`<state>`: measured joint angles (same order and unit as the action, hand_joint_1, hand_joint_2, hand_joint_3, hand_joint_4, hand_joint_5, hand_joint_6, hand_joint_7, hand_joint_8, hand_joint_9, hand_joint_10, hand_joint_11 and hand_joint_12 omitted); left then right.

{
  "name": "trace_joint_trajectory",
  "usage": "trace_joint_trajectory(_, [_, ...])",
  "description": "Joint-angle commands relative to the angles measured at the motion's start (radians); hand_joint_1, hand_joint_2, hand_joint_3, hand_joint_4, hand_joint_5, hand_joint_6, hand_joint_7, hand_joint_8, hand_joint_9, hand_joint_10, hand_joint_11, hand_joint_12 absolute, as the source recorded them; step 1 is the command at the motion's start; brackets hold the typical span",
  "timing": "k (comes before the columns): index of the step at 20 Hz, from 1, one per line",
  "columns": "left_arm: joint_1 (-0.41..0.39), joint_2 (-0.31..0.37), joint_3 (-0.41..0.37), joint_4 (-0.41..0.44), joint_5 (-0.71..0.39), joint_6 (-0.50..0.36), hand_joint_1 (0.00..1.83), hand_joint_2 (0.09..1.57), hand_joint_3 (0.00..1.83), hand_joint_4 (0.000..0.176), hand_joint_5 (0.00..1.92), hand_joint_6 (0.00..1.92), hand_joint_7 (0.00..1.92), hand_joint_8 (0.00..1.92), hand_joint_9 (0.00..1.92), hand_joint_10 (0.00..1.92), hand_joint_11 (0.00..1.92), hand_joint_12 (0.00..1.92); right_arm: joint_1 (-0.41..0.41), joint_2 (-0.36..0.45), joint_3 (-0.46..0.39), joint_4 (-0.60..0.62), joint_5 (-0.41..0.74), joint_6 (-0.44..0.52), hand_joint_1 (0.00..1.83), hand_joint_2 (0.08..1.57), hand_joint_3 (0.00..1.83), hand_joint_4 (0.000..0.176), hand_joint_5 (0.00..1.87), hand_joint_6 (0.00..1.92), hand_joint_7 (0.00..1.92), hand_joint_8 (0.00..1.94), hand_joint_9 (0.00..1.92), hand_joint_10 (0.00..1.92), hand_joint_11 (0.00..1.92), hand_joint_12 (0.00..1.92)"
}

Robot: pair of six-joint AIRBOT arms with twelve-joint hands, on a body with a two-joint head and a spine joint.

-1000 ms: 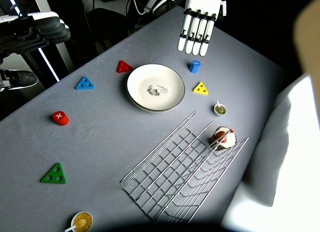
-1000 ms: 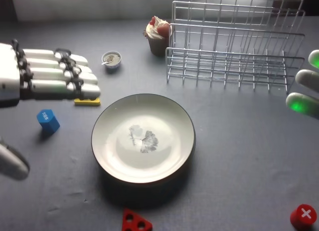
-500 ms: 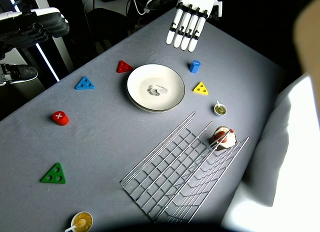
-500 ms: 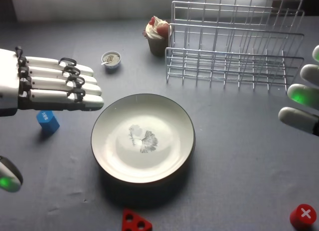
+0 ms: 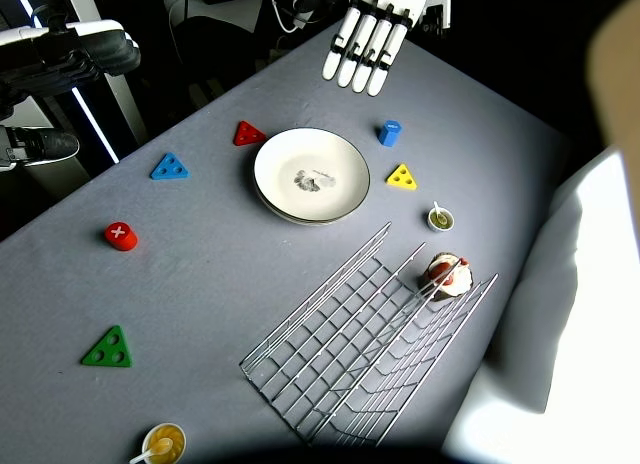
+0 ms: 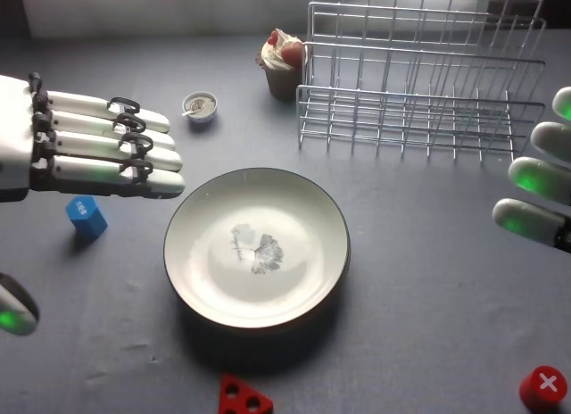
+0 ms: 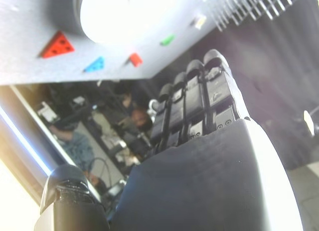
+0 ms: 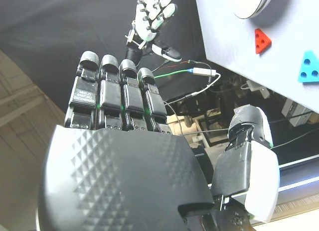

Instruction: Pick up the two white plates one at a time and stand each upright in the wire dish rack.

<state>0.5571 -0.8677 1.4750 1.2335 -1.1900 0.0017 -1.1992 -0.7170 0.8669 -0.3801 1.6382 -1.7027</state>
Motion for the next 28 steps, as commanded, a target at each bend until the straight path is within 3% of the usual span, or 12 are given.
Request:
trace_joint_trajectory(1, [0.001, 0.006, -0.009, -0.063, -0.030, -0.002, 0.00, 0.93, 0.01, 0.000, 0.05, 0.01, 0.07, 0.00, 0.08, 0.00, 0.06, 0.01, 0.010, -0.004, -0.007, 0.029, 0.124, -0.006, 0.08, 0.96, 0.00, 0.000, 0.11, 0.00, 0.12, 0.00, 0.12, 0.00, 0.11, 0.01])
trace_joint_trajectory(8, [0.036, 0.033, -0.130, -0.017, 0.006, -0.002, 0.00, 0.93, 0.00, 0.000, 0.03, 0.00, 0.05, 0.00, 0.07, 0.00, 0.06, 0.01, 0.043, -0.009, -0.022, 0.110, 0.124, 0.013, 0.09, 0.98, 0.00, 0.000, 0.10, 0.00, 0.12, 0.01, 0.12, 0.00, 0.11, 0.01])
trace_joint_trajectory(15, [0.087, -0.003, -0.144, 0.016, 0.096, -0.002, 0.00, 0.92, 0.00, 0.000, 0.04, 0.00, 0.07, 0.00, 0.08, 0.00, 0.08, 0.01, 0.053, -0.014, -0.052, 0.122, 0.120, 0.024, 0.07, 0.99, 0.00, 0.000, 0.10, 0.00, 0.13, 0.00, 0.14, 0.00, 0.13, 0.01])
trace_joint_trajectory(21, [0.090, -0.032, -0.145, 0.022, 0.197, -0.002, 0.00, 0.92, 0.00, 0.000, 0.03, 0.00, 0.05, 0.00, 0.06, 0.00, 0.07, 0.01, 0.082, 0.017, -0.111, 0.262, -0.060, 0.091, 0.07, 0.99, 0.00, 0.000, 0.11, 0.01, 0.15, 0.01, 0.16, 0.01, 0.15, 0.02])
trace_joint_trajectory(28, [0.090, -0.059, -0.146, 0.029, 0.231, -0.002, 0.00, 0.92, 0.00, 0.000, 0.04, 0.00, 0.05, 0.00, 0.07, 0.01, 0.09, 0.02, 0.098, 0.041, -0.125, 0.316, -0.219, 0.214, 0.09, 0.99, 0.00, 0.000, 0.12, 0.01, 0.14, 0.00, 0.15, 0.00, 0.14, 0.01])
